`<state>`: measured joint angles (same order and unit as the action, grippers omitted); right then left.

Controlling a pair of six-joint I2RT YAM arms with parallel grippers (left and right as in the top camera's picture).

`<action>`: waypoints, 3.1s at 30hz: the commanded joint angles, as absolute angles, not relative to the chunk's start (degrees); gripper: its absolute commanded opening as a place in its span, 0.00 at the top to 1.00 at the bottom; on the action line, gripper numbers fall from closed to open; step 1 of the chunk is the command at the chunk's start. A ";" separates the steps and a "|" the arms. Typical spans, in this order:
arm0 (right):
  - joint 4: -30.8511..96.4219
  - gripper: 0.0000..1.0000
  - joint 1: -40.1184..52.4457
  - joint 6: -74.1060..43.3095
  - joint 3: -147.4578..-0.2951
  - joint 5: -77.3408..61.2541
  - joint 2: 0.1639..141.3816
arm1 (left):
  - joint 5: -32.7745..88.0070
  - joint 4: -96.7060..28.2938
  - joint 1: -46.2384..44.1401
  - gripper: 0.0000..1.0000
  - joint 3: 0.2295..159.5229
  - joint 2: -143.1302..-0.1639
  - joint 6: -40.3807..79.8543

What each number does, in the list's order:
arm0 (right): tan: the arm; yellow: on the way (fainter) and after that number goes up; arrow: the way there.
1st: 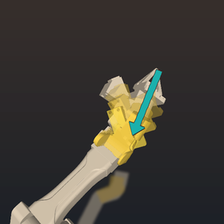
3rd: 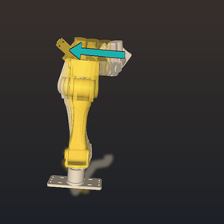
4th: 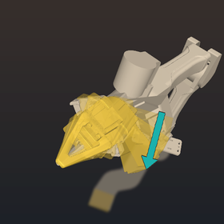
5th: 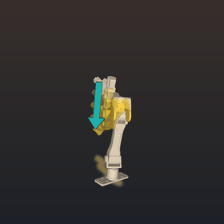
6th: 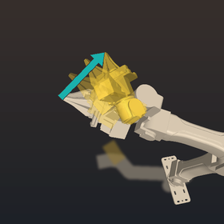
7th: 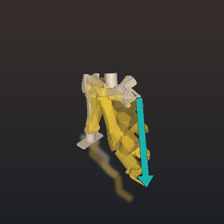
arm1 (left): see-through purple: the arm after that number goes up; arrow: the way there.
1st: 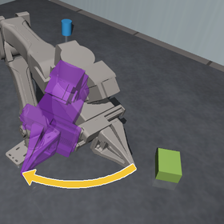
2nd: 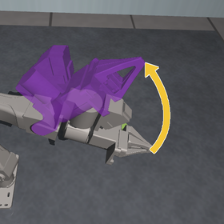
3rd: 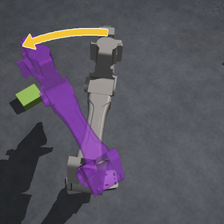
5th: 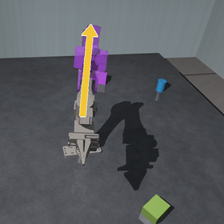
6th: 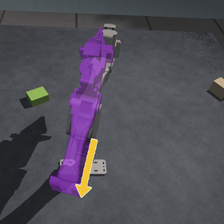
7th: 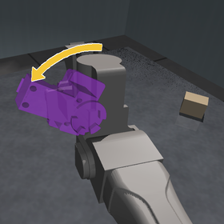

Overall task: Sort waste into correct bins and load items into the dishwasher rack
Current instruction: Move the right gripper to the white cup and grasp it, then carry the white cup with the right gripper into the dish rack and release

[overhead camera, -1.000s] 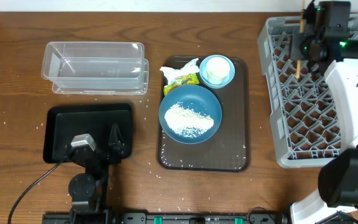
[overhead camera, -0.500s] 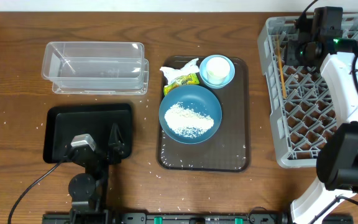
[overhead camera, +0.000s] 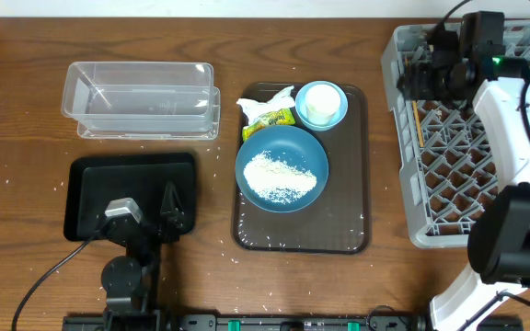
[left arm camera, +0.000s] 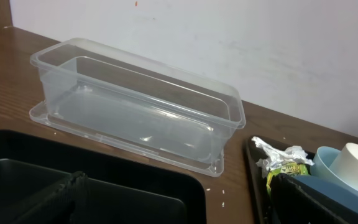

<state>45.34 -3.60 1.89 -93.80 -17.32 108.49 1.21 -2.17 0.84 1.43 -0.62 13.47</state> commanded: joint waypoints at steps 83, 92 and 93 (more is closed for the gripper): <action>52.47 0.99 -23.90 -2.90 -118.32 -38.17 116.42 | 0.67 -4.08 0.56 0.05 0.23 -0.23 13.10; 47.40 0.99 -30.52 -1.19 -118.32 -52.23 126.15 | 0.67 -4.08 0.56 0.05 0.23 -0.23 13.10; 46.78 0.99 -30.81 -1.21 -118.32 -53.71 126.98 | 0.67 -4.08 0.56 0.05 0.23 -0.23 13.13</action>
<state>47.64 -30.06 -2.50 -118.04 -44.69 124.40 1.21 -2.17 0.84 1.43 -0.62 13.47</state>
